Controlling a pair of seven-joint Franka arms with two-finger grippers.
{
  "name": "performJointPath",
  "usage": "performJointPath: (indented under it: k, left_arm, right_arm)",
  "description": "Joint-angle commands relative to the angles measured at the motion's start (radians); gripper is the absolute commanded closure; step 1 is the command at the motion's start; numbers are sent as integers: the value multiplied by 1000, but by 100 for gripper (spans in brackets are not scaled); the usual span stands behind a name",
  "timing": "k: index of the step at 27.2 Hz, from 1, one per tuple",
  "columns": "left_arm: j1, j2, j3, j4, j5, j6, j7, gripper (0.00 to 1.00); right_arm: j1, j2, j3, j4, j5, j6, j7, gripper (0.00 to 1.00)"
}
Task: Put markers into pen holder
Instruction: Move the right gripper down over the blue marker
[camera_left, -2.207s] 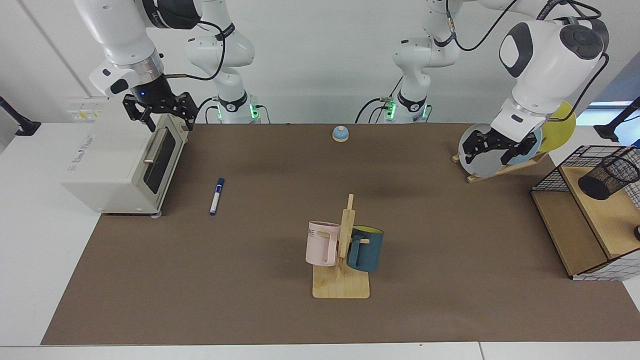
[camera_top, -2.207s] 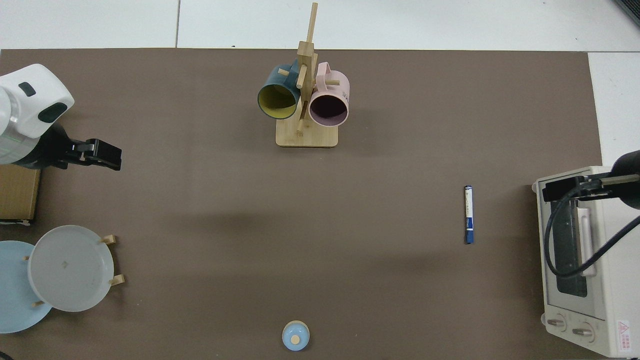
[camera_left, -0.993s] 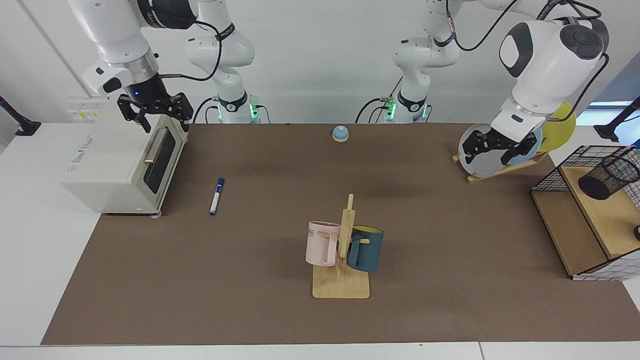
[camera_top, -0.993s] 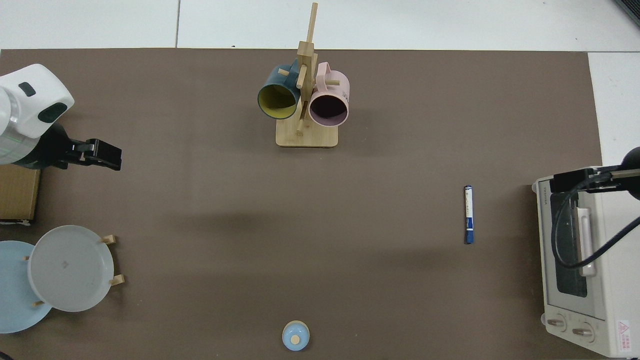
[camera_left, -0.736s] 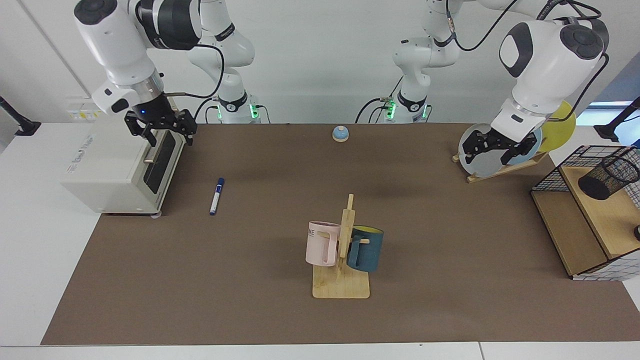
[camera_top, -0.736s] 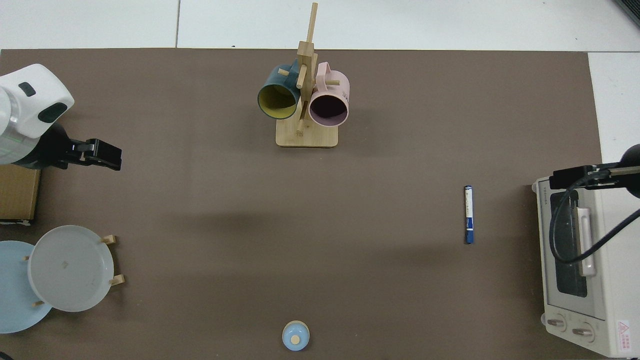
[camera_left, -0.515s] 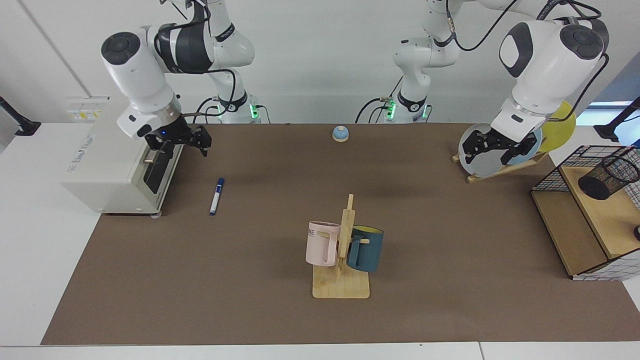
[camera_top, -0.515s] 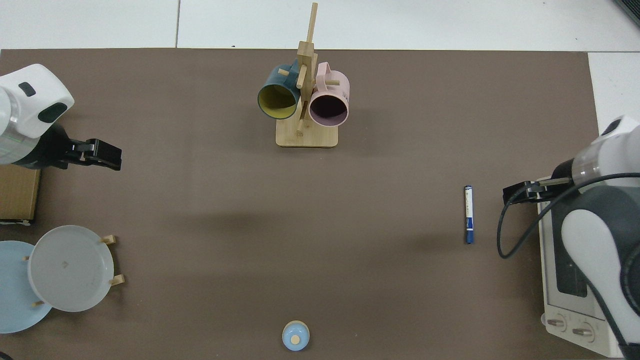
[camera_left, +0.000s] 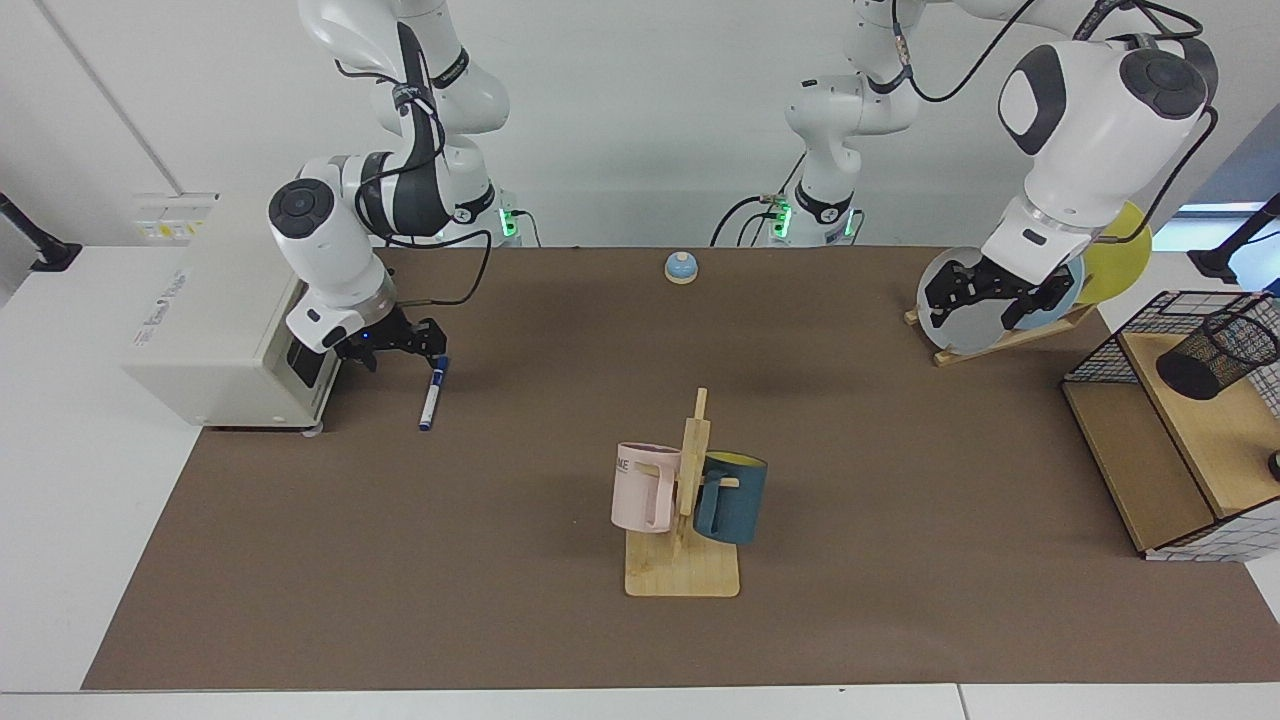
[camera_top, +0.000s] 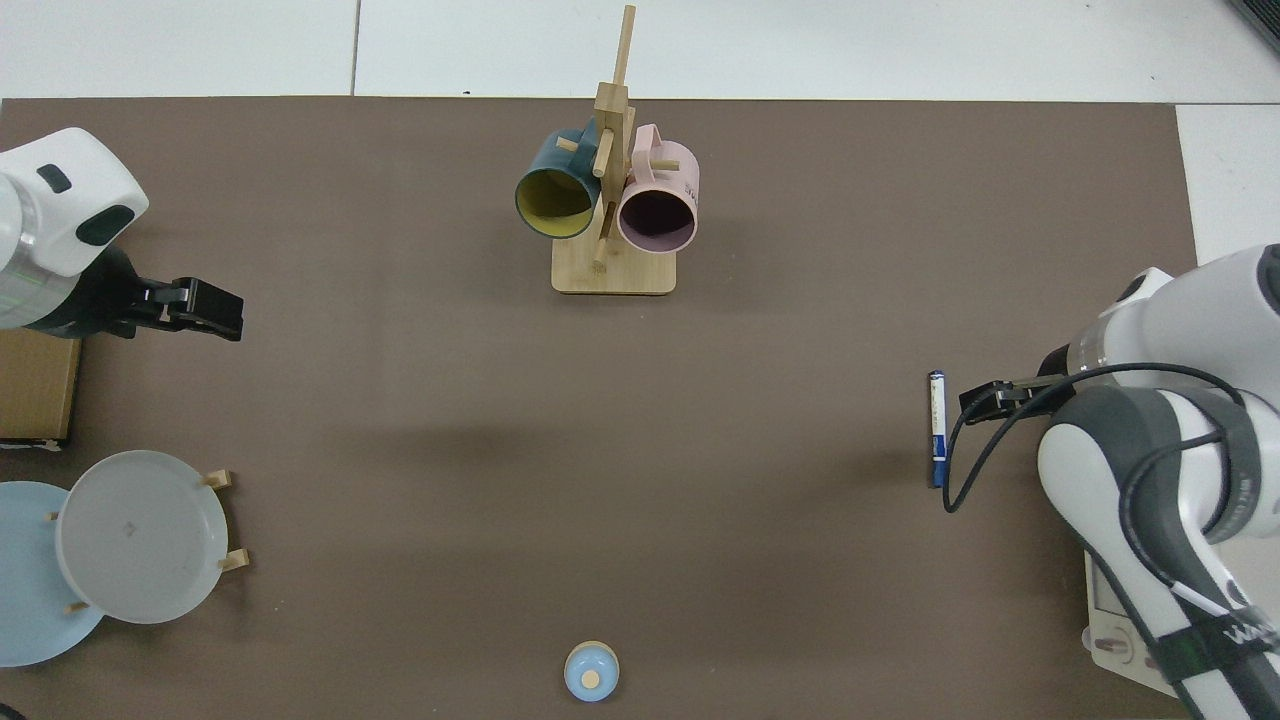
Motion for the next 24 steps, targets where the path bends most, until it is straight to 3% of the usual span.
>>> performJointPath:
  k: [1, 5, 9, 24]
  left_arm:
    - [7, -4, -2, 7, -14, -15, 4, 0]
    - [9, -4, -2, 7, -14, -15, 4, 0]
    - [9, -4, -2, 7, -14, -15, 4, 0]
    - [9, -4, -2, 4, -14, -15, 4, 0]
  right_arm:
    - [16, -9, 1, -9, 4, 31, 6, 0]
    - [19, 1, -1, -9, 4, 54, 46, 0]
    - [25, 79, 1, -3, 4, 137, 71, 0]
    - [9, 114, 1, -29, 21, 114, 153, 0]
